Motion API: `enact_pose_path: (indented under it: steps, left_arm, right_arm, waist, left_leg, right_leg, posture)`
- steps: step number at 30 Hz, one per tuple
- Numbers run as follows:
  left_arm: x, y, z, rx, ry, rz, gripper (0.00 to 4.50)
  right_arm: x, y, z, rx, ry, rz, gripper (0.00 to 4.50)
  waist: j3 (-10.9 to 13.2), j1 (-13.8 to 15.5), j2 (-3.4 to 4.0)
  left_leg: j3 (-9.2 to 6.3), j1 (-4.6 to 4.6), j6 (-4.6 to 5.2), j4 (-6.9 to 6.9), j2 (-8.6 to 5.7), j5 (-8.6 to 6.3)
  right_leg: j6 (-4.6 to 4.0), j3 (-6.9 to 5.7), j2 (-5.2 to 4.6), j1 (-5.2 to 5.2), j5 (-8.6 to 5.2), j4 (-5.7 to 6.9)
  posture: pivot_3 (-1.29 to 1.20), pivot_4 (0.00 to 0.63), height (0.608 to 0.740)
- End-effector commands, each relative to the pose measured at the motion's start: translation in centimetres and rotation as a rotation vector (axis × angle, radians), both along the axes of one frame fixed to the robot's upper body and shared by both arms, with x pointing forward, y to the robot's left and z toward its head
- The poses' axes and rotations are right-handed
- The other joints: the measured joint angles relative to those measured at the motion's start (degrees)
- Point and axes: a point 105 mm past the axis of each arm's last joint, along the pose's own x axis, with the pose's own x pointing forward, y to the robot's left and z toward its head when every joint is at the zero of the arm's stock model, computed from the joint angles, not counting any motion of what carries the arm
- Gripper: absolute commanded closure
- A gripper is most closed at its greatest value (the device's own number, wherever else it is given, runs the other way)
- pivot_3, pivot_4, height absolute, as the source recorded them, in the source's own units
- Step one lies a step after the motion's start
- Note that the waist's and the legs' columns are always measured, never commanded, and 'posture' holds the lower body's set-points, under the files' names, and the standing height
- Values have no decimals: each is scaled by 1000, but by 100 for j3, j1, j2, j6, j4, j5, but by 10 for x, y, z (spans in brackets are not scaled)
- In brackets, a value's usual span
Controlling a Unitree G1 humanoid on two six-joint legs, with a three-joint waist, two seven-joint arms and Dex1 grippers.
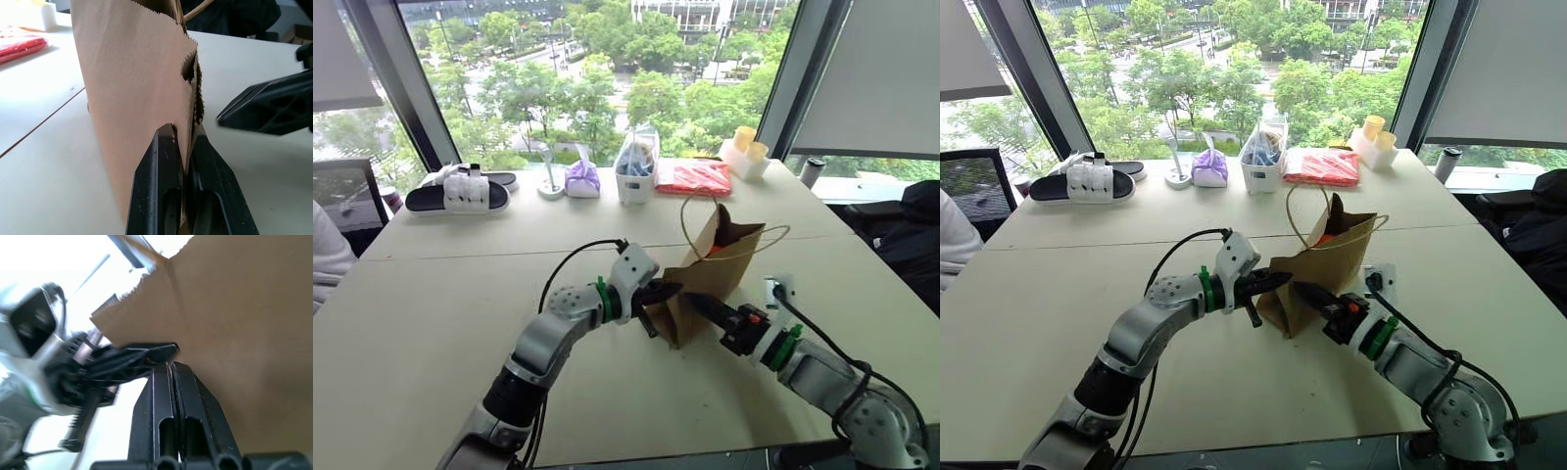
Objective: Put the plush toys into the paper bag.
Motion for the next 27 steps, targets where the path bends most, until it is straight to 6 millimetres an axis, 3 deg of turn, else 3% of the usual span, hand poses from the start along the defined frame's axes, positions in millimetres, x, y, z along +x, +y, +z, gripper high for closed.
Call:
enact_pose_path:
  steps: [1, 5, 8, 13, 17, 23, 27]
  left_arm:
    - [-5, -2, 37, -83, -135, -84, 4390]
    - [-17, 4, 62, -127, -211, -252, 4390]
    - [-9, 19, 67, -23, -235, -396, 4390]
    - [34, 44, 68, 45, -195, -431, 4390]
    - [62, 58, 49, 150, -176, -361, 4390]
    - [63, 64, 23, 204, -130, -390, 4390]
    - [57, 63, 18, 159, -113, -415, 3146]
  right_arm:
    - [-15, -4, 16, 26, -65, 30, 4500]
    - [-22, -10, 16, 55, -55, 30, 4500]
    - [-23, -16, 8, 30, -31, 14, 4500]
    - [-27, -22, 3, 51, -14, -4, 4500]
    - [-35, -22, 2, 50, -10, -12, 4500]
    - [-44, -25, 1, 47, -3, -39, 4500]
    - [-42, -29, 3, 44, -6, -48, 4500]
  waist:
    - [0, -8, 0]
    - [-1, -22, 2]
    - [-1, -14, 2]
    - [1, -9, 0]
    - [1, -16, -2]
    - [2, -17, -3]
    - [1, -8, -2]
  left_leg:
    - [1, 0, 0, 0, 0, 0]
    - [7, 2, 0, 0, 1, 0]
    - [9, 4, 0, 0, 1, 0]
    - [26, 4, 2, 2, -5, -1]
    - [20, 3, 6, 2, -9, -3]
    - [8, 2, 28, 1, -8, -15]
    - [2, 3, 28, 8, -9, -16]
  right_leg:
    - [0, 0, 0, 0, 0, 0]
    - [0, 0, 1, 0, 0, 1]
    - [0, 0, 4, 1, 0, 2]
    - [-1, -6, 8, 7, 0, 0]
    - [2, -12, 8, 18, 1, -23]
    - [6, -12, 7, 22, 2, -38]
    - [16, -13, 6, 36, 8, -46]
  posture:
    - [0, 150, 740]
    - [0, 150, 740]
    - [0, 150, 740]
    - [0, 150, 740]
    - [0, 150, 740]
    - [0, 150, 740]
    - [0, 150, 740]
